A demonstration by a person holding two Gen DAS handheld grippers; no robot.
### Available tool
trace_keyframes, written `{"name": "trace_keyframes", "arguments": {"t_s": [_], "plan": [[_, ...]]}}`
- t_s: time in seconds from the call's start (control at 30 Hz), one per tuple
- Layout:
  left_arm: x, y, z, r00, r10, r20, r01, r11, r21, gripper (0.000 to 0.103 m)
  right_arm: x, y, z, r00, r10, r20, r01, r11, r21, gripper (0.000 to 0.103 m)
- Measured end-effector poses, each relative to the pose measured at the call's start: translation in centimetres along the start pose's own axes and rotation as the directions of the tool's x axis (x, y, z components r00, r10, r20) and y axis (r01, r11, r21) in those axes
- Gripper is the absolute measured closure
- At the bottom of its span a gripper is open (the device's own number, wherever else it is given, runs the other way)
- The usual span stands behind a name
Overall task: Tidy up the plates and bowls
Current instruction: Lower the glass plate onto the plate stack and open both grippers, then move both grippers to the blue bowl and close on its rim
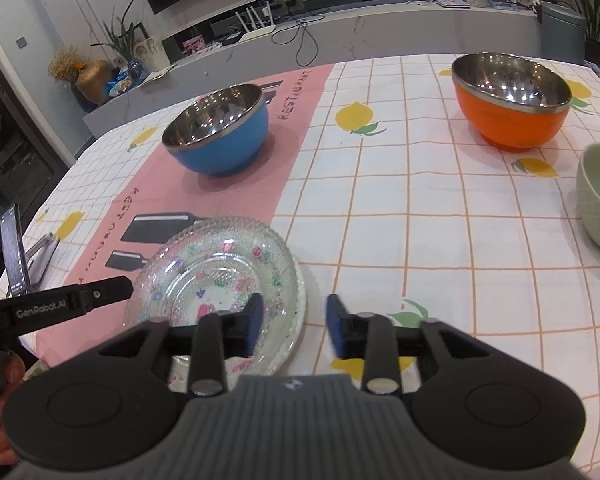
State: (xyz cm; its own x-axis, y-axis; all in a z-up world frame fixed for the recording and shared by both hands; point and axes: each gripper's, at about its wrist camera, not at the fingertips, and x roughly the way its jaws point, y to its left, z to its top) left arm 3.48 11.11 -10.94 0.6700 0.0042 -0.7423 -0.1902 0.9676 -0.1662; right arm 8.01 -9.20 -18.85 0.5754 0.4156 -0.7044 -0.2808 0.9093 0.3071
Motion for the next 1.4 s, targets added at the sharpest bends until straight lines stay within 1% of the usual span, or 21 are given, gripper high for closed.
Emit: {"name": "trace_keyframes", "arguments": {"t_s": [0.1,0.2,0.33,0.43,0.5,0.63,0.73,0.87,1.0,1.1,1.2,1.33,1.4], "plan": [[-0.1,-0.4,0.3,0.999,0.036,0.011,-0.036,0.999,0.032,0.071,0.0,0.1,0.2,1.000,-0.014,0.003,0.014,1.000,0.003,0.060],[0.0,-0.6,0.8,0.999,0.043,0.014,-0.043,0.997,0.059,0.071,-0.1,0.1,0.5,1.000,-0.022,0.007,0.021,1.000,0.005,0.060],[0.0,-0.4,2.1,0.999,0.018,0.027,-0.020,0.999,0.043,0.071,-0.1,0.1,1.5,0.999,-0.025,0.023,0.024,1.000,0.017,0.060],[0.0,-0.2,3.6,0.999,0.003,0.049,-0.005,0.999,0.032,0.071,-0.1,0.2,2.8,0.999,-0.014,0.037,0.012,0.999,0.032,0.060],[0.0,-0.1,4.8,0.997,0.007,0.070,-0.009,1.000,0.029,0.071,0.0,0.4,3.8,0.999,0.001,0.047,-0.003,0.999,0.040,0.060],[0.5,0.3,7.5,0.995,0.013,0.098,-0.013,1.000,0.004,0.071,0.5,1.5,5.9,0.997,0.002,0.075,-0.004,1.000,0.030,0.060],[1.6,0.4,9.4,0.996,0.022,0.088,-0.021,1.000,-0.017,0.071,1.4,2.3,7.6,0.997,0.006,0.079,-0.009,0.999,0.031,0.060],[3.5,0.2,11.0,0.998,0.031,0.045,-0.031,0.999,-0.016,0.071,3.0,3.3,10.1,0.998,0.003,0.070,-0.006,0.999,0.041,0.060],[5.3,0.9,12.5,0.998,0.049,0.028,-0.046,0.996,-0.073,0.071,5.1,3.8,12.3,0.999,0.005,0.047,-0.010,0.996,0.093,0.060],[6.4,1.3,13.4,0.998,0.053,0.028,-0.050,0.994,-0.095,0.071,6.6,4.1,13.5,0.999,-0.004,0.036,0.000,0.993,0.122,0.060],[7.7,1.5,14.3,0.998,0.065,0.021,-0.063,0.994,-0.092,0.071,8.2,4.1,14.5,1.000,0.007,0.016,-0.010,0.987,0.159,0.060],[9.5,1.7,15.0,0.997,0.077,-0.003,-0.077,0.993,-0.094,0.071,10.5,4.2,15.4,0.999,-0.031,-0.016,0.034,0.983,0.180,0.063],[10.3,1.8,15.1,0.996,0.084,-0.016,-0.085,0.992,-0.094,0.071,11.5,4.0,15.6,0.999,-0.037,-0.036,0.043,0.980,0.196,0.063]]}}
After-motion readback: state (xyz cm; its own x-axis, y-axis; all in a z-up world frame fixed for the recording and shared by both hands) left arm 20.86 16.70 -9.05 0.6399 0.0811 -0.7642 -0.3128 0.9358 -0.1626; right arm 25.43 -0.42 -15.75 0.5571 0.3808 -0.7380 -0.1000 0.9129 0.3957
